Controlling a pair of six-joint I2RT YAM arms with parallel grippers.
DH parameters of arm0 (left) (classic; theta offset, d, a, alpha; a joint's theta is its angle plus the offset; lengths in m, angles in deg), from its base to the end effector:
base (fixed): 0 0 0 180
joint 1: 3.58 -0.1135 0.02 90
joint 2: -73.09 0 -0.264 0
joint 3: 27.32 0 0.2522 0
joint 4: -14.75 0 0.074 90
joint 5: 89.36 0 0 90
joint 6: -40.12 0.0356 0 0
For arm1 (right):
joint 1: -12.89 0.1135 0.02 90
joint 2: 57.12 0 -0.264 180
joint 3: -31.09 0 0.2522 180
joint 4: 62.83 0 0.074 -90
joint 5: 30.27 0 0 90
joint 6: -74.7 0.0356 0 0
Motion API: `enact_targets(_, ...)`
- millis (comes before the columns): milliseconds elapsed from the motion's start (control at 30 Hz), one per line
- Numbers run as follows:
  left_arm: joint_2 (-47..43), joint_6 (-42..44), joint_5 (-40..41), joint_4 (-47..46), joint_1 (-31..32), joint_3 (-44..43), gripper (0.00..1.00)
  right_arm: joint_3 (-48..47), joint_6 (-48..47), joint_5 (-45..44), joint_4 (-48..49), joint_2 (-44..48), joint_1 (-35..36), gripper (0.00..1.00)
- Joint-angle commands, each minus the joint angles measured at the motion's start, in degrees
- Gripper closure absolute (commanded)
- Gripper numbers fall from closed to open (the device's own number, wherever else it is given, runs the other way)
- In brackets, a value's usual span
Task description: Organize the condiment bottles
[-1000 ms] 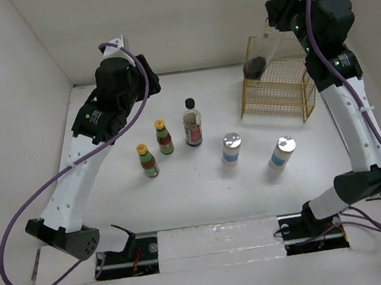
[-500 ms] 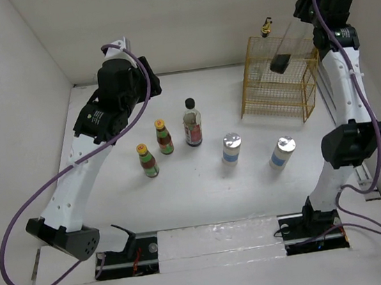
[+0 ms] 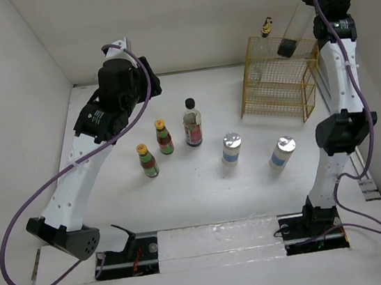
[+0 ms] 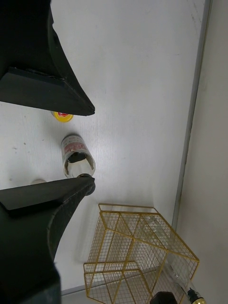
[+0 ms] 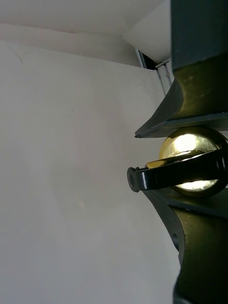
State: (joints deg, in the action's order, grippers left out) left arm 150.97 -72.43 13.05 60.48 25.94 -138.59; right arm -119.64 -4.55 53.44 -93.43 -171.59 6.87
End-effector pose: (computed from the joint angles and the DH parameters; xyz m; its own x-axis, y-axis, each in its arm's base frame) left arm 0.2486 -0.1320 0.4872 -0.2862 -0.2683 -0.9198 0.2044 0.9208 -0.3322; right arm 0.4387 -0.0502 0.5137 0.1360 0.1721 -0.9756 0.1906 0.9618 0.1962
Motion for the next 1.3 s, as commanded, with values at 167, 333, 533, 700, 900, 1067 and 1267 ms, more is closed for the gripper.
enact_targets(167, 0.2, 0.3, 0.3, -1.2, -0.1, -1.0, 0.50, -5.0, -3.2, 2.0, 12.7, -2.8, -1.4, 1.00)
enact_targets(333, 1.3, 0.3, 0.8, -1.2, -0.1, -1.0, 0.50, -5.0, -5.2, 4.4, 15.3, -4.0, -1.4, 1.00)
enact_targets(533, 1.3, 0.3, 1.3, -1.2, -0.1, -0.5, 0.50, -4.4, -5.7, 10.0, 16.3, -5.1, -1.4, 1.00)
enact_targets(700, 1.3, -0.2, 1.8, -1.2, -0.1, -0.5, 0.50, 4.4, -6.3, 10.7, 18.2, -2.9, -1.4, 1.00)
enact_targets(900, 1.3, -0.2, 1.8, -1.2, -0.1, 0.0, 0.50, 11.4, -6.3, 11.8, 18.9, -1.5, -0.8, 1.00)
enact_targets(1067, 1.3, -0.2, 1.8, -1.2, -0.1, 0.6, 0.50, 17.8, -8.2, 11.1, 18.9, -0.9, 0.9, 1.00)
enact_targets(1267, 0.8, -0.2, 2.4, -1.2, -0.1, 1.1, 0.50, 23.1, -8.2, 10.4, 18.9, -0.4, 1.5, 0.96)
